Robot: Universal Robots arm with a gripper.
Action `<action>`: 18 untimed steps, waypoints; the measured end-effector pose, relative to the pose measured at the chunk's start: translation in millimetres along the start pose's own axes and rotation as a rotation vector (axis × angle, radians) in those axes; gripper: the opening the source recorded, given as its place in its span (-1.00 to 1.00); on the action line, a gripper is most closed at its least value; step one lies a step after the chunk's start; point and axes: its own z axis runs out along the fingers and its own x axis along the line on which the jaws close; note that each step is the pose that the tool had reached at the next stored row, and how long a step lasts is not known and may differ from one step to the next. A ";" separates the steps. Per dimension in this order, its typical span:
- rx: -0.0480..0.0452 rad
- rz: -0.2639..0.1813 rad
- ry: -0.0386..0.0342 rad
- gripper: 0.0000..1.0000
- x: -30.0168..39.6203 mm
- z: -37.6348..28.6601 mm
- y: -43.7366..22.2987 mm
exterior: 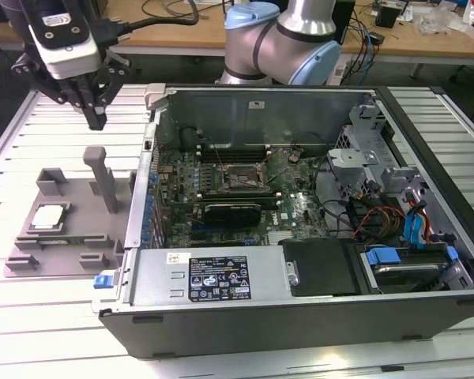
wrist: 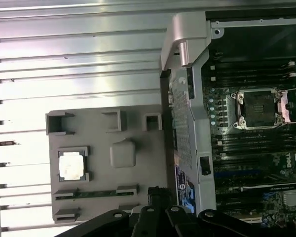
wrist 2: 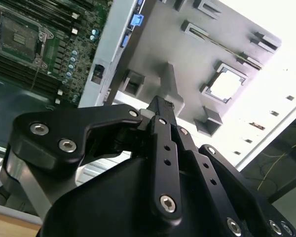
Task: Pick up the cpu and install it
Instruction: 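Reach for the cpu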
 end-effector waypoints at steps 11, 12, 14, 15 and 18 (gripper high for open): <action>-0.0001 0.000 -0.0013 -0.79 30.3 8.7 -2.7; 0.0000 0.000 -0.0013 -0.79 31.8 9.3 -2.8; -0.0001 0.000 -0.0013 -0.79 34.9 10.2 -3.1; -0.0001 0.000 -0.0014 -0.79 38.8 11.0 -3.4; -0.0001 0.000 -0.0014 -0.79 44.8 11.8 -3.9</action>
